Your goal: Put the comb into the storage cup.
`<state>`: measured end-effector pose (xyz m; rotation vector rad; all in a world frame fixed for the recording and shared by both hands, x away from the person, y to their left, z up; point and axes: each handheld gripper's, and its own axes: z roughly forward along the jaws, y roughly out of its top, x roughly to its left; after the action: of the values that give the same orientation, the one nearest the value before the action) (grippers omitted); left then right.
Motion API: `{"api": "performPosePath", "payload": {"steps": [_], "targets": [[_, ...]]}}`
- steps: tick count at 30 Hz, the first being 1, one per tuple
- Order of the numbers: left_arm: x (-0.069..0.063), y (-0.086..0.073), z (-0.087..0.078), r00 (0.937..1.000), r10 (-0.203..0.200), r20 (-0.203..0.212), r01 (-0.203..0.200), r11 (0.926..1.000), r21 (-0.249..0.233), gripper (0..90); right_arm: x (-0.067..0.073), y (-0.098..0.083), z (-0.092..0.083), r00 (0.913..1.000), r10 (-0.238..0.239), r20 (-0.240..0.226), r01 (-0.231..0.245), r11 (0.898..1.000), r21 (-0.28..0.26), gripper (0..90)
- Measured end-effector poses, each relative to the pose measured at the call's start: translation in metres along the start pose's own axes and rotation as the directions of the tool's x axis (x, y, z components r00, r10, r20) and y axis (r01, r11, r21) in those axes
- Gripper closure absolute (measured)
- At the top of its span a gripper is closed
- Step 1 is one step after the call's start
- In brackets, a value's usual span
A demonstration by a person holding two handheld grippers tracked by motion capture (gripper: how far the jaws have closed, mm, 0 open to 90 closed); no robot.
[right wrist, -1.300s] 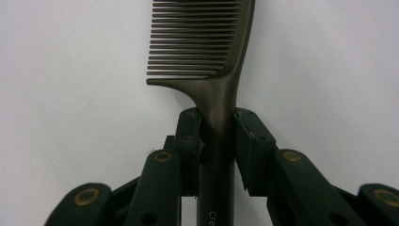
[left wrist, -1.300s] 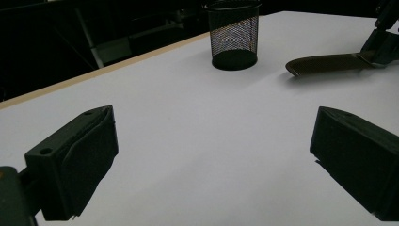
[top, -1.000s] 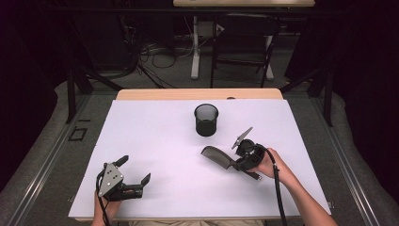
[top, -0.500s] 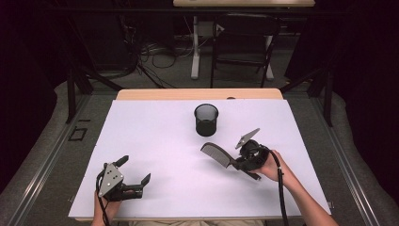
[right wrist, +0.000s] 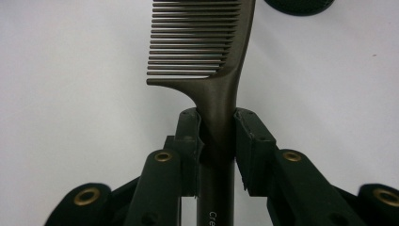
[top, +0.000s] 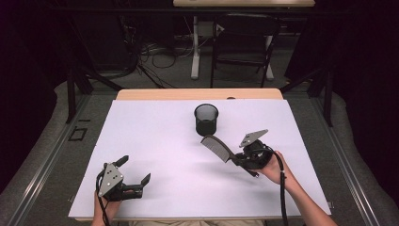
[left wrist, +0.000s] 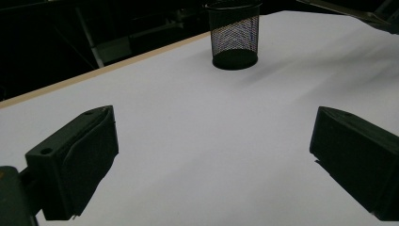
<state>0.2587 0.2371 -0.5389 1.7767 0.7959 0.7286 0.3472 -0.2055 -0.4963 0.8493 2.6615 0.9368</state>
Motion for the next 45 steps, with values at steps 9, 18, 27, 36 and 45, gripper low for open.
{"api": "performPosePath", "payload": {"steps": [9, 18, 27, 36, 45], "targets": [[0.0, 0.0, 0.0, 1.0, 0.0, -0.003, 0.0, 1.0, 0.0, 1.8, -0.003, -0.002, -0.004, 0.9998, 0.016, 0.01, -0.015, 0.999, -0.05, 72.5], [0.0, 0.0, -0.001, 1.0, 0.002, -0.003, -0.002, 1.0, -0.002, 1.9, -0.006, -0.004, -0.006, 0.9993, 0.028, 0.026, -0.025, 0.994, -0.11, 72.5], [0.0, 0.0, 0.0, 1.0, 0.002, 0.0, -0.002, 1.0, -0.001, 1.9, -0.011, -0.006, -0.011, 0.9967, 0.057, 0.058, -0.046, 0.986, -0.162, 72.5], [0.0, 0.0, 0.0, 1.0, -0.001, 0.003, 0.001, 1.0, -0.001, 2.0, -0.013, -0.006, -0.013, 0.9949, 0.073, 0.069, -0.058, 0.978, -0.199, 72.5], [0.0, 0.0, 0.0, 1.0, -0.001, 0.007, 0.001, 1.0, -0.003, 1.9, -0.014, -0.007, -0.017, 0.9924, 0.093, 0.08, -0.072, 0.969, -0.235, 72.5]]}}
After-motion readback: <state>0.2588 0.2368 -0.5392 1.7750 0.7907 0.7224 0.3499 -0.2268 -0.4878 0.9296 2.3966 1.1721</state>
